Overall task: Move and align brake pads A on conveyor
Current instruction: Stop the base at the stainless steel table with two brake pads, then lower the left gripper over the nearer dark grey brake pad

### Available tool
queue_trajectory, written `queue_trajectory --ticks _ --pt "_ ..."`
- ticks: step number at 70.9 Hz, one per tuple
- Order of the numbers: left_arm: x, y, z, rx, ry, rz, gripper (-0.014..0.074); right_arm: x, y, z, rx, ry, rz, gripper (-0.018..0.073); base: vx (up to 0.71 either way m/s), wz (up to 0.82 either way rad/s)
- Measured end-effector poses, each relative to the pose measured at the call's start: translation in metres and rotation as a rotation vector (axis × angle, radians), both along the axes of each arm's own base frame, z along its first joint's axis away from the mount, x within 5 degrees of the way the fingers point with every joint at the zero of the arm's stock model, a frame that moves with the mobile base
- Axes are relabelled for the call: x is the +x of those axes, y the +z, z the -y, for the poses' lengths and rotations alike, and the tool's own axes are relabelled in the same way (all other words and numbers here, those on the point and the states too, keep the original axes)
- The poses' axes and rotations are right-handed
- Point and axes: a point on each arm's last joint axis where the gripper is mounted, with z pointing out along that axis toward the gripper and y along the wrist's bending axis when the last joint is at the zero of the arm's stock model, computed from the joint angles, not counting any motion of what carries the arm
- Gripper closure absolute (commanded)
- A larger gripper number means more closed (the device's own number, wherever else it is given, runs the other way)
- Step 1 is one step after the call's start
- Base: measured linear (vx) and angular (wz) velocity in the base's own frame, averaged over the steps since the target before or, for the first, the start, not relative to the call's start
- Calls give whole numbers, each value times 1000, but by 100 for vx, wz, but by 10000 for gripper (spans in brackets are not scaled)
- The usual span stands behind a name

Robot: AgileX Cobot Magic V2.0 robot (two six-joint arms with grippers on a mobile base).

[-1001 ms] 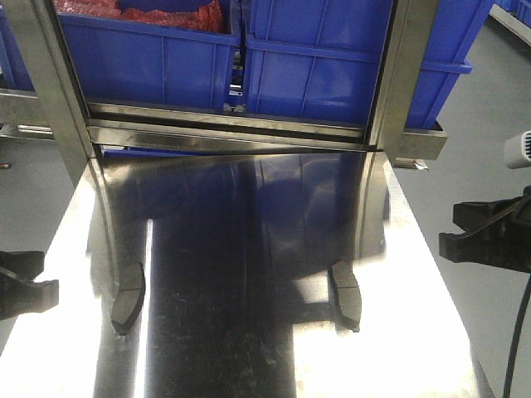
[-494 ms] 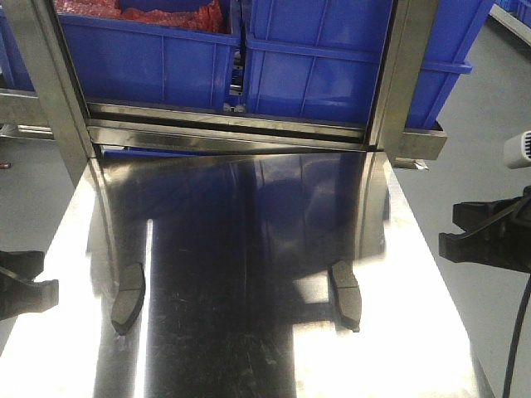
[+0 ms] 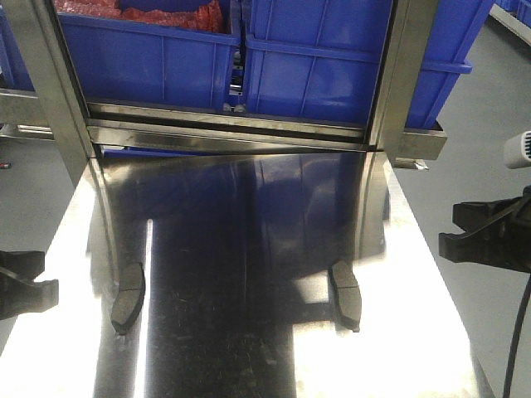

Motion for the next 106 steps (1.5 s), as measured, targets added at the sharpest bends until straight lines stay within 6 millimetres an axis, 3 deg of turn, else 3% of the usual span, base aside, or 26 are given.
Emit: queue_trajectory --ticks 20,29,59,74,89,106 --pt "0 0 0 0 0 1 -15 0 0 0 0 0 0 565 0 0" --pt "0 0 0 0 0 1 -118 0 0 0 0 0 0 565 0 0" --pt "1 6 3 1 -32 5 -48 0 0 0 0 0 0 565 0 0" --pt "30 17 29 63 -135 -55 -2 0 0 0 0 0 0 565 0 0" --pt "61 -1 77 161 -183 -155 17 0 0 0 0 0 0 565 0 0" --pt "87 -36 85 172 51 -223 29 0 0 0 0 0 0 565 0 0"
